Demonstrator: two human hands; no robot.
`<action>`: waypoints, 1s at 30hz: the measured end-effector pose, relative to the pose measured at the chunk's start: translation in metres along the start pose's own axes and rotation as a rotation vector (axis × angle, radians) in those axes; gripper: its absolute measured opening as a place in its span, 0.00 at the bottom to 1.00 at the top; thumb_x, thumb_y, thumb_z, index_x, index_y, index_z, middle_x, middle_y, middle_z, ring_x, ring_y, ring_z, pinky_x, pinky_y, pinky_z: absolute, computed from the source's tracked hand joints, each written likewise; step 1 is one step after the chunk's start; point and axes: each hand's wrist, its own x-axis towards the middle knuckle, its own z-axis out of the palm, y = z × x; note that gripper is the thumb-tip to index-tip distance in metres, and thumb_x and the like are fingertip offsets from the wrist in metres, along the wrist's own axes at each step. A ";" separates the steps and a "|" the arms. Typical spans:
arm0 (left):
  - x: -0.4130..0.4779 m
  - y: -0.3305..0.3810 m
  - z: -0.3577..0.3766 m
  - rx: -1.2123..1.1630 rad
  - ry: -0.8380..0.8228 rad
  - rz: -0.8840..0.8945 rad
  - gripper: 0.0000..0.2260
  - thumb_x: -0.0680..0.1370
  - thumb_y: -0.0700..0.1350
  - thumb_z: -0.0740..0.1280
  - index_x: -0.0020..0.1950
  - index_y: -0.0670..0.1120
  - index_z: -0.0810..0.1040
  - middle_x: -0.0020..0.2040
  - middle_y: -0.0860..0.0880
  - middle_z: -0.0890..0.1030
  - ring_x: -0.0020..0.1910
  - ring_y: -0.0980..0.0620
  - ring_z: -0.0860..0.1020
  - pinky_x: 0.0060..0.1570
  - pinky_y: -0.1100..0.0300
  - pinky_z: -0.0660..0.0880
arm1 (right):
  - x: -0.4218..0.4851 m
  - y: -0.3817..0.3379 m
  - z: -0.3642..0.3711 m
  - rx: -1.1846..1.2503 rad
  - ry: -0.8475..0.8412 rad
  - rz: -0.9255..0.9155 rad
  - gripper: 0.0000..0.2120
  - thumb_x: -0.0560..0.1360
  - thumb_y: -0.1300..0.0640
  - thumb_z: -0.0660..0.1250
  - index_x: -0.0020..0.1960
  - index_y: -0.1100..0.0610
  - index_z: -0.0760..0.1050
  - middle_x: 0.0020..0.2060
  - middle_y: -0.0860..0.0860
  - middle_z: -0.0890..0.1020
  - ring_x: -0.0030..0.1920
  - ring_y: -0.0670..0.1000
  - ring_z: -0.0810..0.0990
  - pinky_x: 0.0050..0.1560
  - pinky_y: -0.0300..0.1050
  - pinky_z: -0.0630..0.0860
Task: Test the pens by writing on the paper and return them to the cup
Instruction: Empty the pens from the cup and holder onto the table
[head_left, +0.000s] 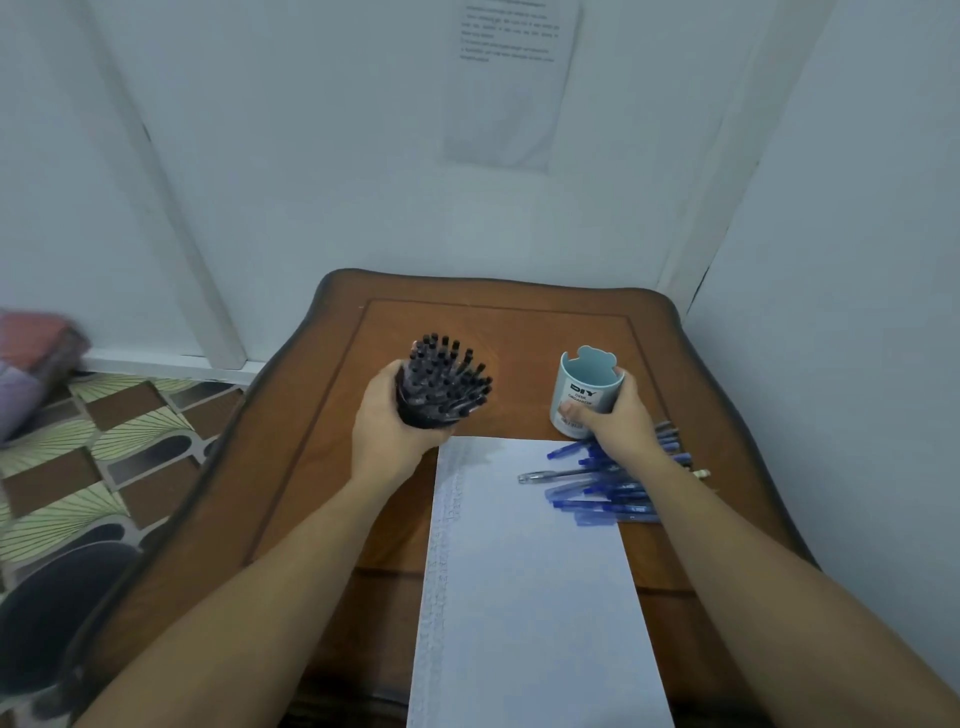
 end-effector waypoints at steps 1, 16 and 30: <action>0.004 -0.004 -0.007 0.104 0.009 0.056 0.36 0.62 0.47 0.82 0.66 0.51 0.71 0.61 0.55 0.75 0.60 0.56 0.72 0.58 0.59 0.71 | -0.001 -0.001 0.000 -0.002 0.001 0.000 0.37 0.71 0.58 0.76 0.74 0.53 0.60 0.66 0.51 0.75 0.66 0.52 0.74 0.64 0.50 0.74; 0.029 -0.046 -0.096 1.089 -0.081 0.503 0.33 0.64 0.39 0.80 0.67 0.49 0.75 0.63 0.42 0.75 0.68 0.39 0.66 0.71 0.44 0.52 | -0.006 -0.004 0.003 -0.027 0.006 0.030 0.38 0.72 0.57 0.76 0.74 0.53 0.60 0.68 0.52 0.74 0.68 0.54 0.73 0.65 0.53 0.73; 0.039 -0.050 -0.155 1.153 -0.094 0.603 0.35 0.61 0.36 0.80 0.65 0.46 0.72 0.62 0.37 0.75 0.67 0.35 0.68 0.74 0.50 0.39 | -0.007 -0.007 0.003 -0.015 -0.009 0.060 0.38 0.72 0.58 0.76 0.74 0.53 0.59 0.68 0.52 0.73 0.69 0.55 0.72 0.67 0.56 0.72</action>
